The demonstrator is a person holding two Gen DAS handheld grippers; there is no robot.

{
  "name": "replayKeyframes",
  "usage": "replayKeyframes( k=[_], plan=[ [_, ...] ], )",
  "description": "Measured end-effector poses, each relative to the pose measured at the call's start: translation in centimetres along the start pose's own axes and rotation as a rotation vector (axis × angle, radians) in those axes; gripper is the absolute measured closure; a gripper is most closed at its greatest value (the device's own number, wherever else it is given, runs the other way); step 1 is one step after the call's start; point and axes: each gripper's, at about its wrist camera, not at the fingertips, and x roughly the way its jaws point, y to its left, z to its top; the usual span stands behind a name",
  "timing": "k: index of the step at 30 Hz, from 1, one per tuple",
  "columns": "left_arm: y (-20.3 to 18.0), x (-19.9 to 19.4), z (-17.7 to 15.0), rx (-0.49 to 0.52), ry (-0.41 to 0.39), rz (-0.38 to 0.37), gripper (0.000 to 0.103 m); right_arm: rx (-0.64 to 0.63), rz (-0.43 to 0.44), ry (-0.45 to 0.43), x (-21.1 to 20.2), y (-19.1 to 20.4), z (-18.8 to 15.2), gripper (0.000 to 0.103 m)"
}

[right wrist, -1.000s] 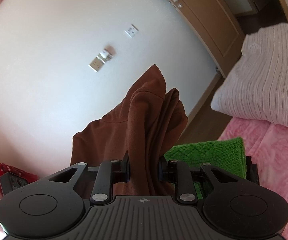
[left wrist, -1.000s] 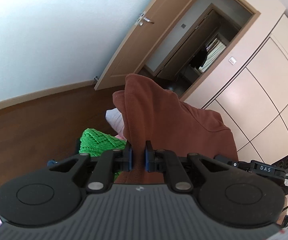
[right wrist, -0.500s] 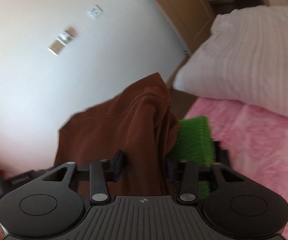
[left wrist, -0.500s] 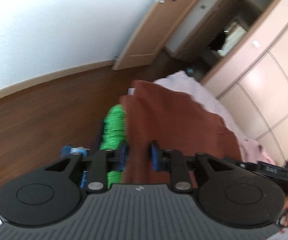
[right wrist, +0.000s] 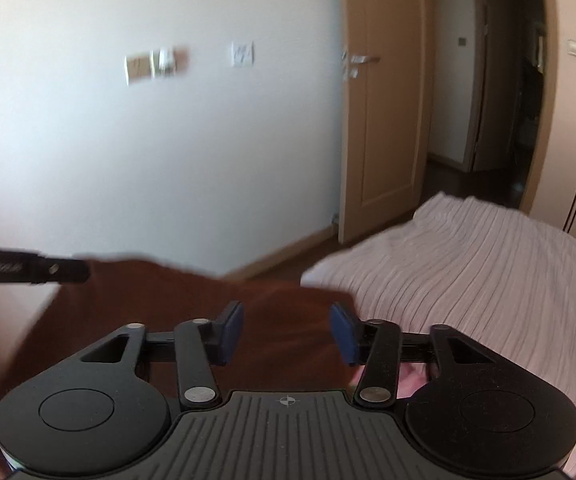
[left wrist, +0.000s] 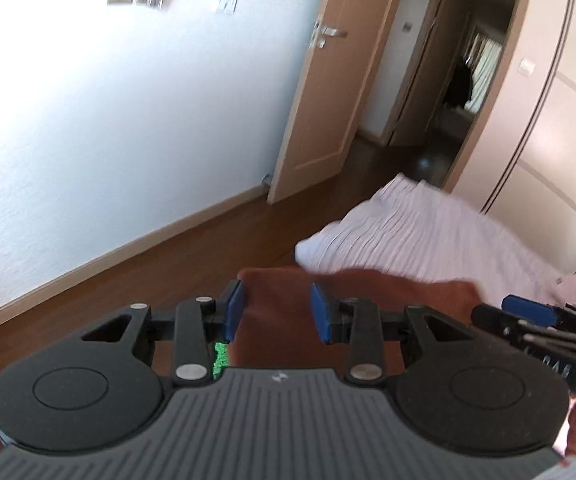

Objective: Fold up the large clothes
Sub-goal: 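Carry the folded brown shirt with both grippers to the clothes stack, then lower the brown shirt onto the green towel and open both grippers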

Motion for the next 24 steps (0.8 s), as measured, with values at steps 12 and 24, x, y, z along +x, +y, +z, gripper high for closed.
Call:
replayKeyframes(
  k=[12,24],
  plan=[
    [1.3,1.3,-1.6,0.015,0.014,0.01,0.071,0.001,-0.001,0.043,0.4,0.6,-2.3,0.065],
    [0.0,-7.7,-8.0,0.078,0.093,-0.063,0.065,0.08,0.062,0.072,-9.1,2.6,-6.5,0.065]
  ],
)
